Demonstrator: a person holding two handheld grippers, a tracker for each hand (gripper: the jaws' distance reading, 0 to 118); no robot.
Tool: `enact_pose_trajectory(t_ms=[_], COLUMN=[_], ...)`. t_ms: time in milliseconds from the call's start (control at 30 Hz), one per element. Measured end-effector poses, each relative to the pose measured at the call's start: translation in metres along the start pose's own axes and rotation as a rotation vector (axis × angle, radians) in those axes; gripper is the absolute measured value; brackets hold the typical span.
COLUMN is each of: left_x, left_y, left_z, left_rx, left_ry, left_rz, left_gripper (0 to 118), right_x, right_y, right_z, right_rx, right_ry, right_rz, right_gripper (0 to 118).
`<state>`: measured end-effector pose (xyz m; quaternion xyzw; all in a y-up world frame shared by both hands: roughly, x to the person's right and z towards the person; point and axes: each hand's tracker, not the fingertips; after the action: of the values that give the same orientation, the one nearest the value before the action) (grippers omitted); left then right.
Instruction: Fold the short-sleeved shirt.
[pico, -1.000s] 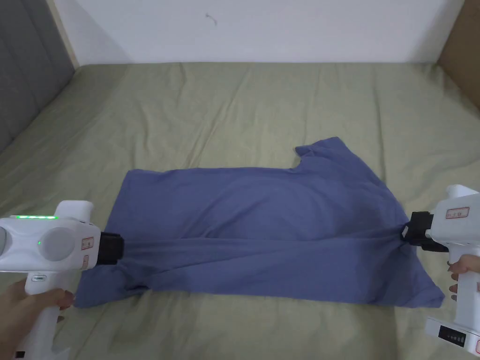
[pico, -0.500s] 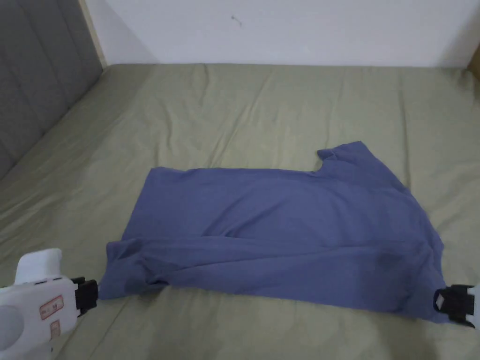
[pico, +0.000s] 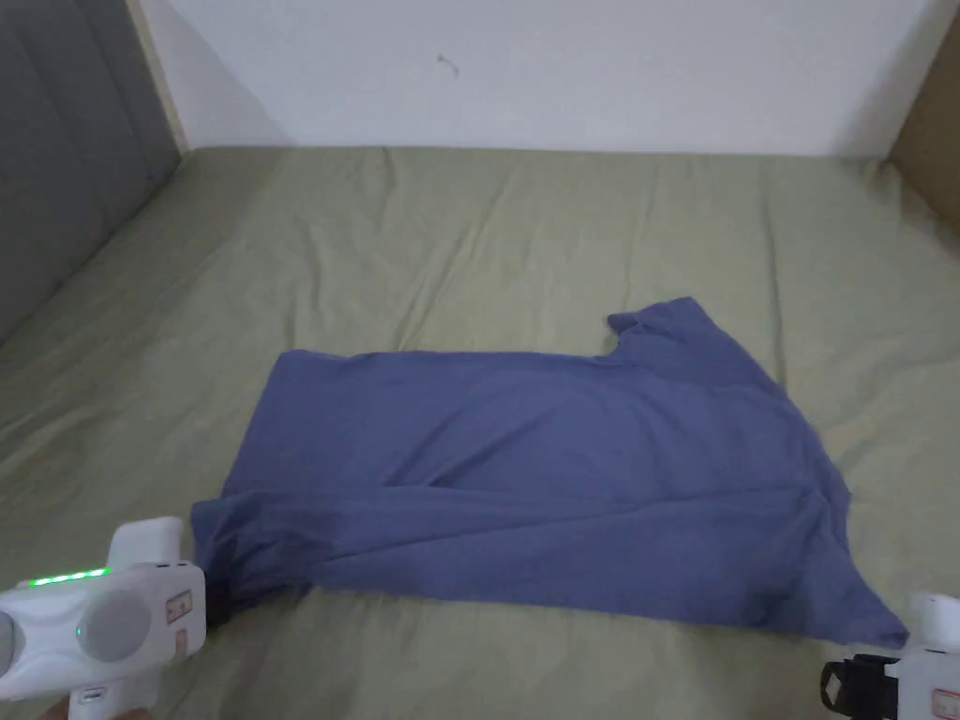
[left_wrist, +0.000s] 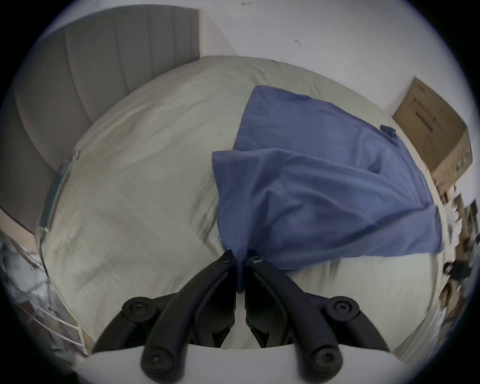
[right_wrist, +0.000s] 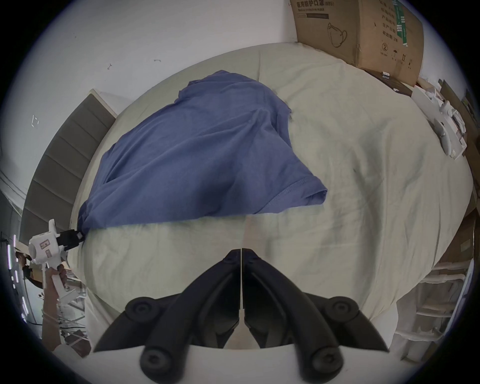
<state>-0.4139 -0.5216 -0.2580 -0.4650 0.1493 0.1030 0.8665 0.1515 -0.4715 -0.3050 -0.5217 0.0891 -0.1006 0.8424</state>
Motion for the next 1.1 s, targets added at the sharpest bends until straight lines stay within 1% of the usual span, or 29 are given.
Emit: enact_pose_trajectory(t_ms=[33,67,133,167,200,333,367,400,433,467,500,533,567,600,667,733,800,867,933,967,1033,1100], left_x=[0.003,0.003,0.0,-0.005,-0.008,-0.003,-0.002,0.005,0.004,0.004,0.005,0.006,0.006,0.006,0.001,-0.005,-0.011,-0.018,-0.024,-0.027,-0.03,-0.027], left_y=[0.001,0.002,0.007,0.009,0.011,0.015,0.017,0.019,0.019,0.02,0.021,0.023,0.022,0.023,0.023,0.022,0.02,0.01,-0.006,-0.015,-0.036,-0.055], left_z=[0.003,0.004,0.012,0.015,0.019,0.039,0.04,0.043,0.042,0.042,0.043,0.046,0.048,0.05,0.049,0.059,0.072,0.084,0.097,0.102,0.11,0.109], left_rx=[0.007,0.005,-0.006,-0.008,-0.007,0.029,0.025,0.021,0.017,0.011,0.009,0.006,0.009,0.012,0.013,0.023,0.018,0.021,0.009,-0.002,-0.02,-0.052], left_ry=[0.023,0.018,-0.005,-0.02,-0.033,-0.025,-0.021,-0.017,-0.014,-0.012,-0.013,-0.018,-0.022,-0.021,-0.02,-0.034,-0.047,-0.046,-0.041,-0.059,-0.067,-0.039], left_rz=[-0.044,-0.05,-0.041,-0.027,-0.014,-0.044,-0.058,-0.068,-0.078,-0.083,-0.083,-0.088,-0.093,-0.101,-0.118,-0.118,-0.116,-0.119,-0.12,-0.108,-0.102,-0.123], left_gripper=[5,5,5,5,5,5,5,5,5,5,5,5,5,5,5,5,5,5,5,5,5,5], right_x=[0.0,0.001,0.004,0.006,0.008,0.02,0.026,0.03,0.03,0.024,0.017,0.012,0.011,0.009,0.008,0.01,0.016,0.021,0.032,0.039,0.047,0.053], right_y=[0.0,0.001,0.013,0.021,0.03,0.063,0.069,0.072,0.072,0.072,0.073,0.072,0.072,0.071,0.07,0.071,0.07,0.061,0.046,0.036,0.011,-0.017], right_z=[0.001,0.0,-0.001,-0.004,-0.008,-0.046,-0.064,-0.077,-0.08,-0.073,-0.061,-0.053,-0.05,-0.047,-0.042,-0.034,-0.014,0.005,0.024,0.03,0.039,0.036], right_rx=[0.016,0.029,0.047,0.051,0.06,0.063,0.032,-0.018,-0.033,-0.015,-0.005,0.016,-0.001,-0.046,-0.034,-0.039,-0.024,-0.009,-0.002,-0.013,-0.027,-0.072], right_ry=[-0.023,-0.04,-0.05,-0.043,-0.033,-0.016,-0.014,-0.065,-0.048,-0.046,-0.056,-0.033,0.0,-0.007,-0.035,-0.026,0.011,-0.002,-0.005,0.013,0.016,0.01], right_rz=[0.007,0.019,0.022,0.017,0.013,-0.008,-0.008,-0.037,-0.037,-0.027,0.023,0.099,0.102,0.093,0.128,0.102,0.071,0.067,0.071,0.057,0.017,0.007], right_gripper=[2,8,50,68,77,77,76,73,70,43,7,7,7,7,7,7,7,7,7,7,7,7])
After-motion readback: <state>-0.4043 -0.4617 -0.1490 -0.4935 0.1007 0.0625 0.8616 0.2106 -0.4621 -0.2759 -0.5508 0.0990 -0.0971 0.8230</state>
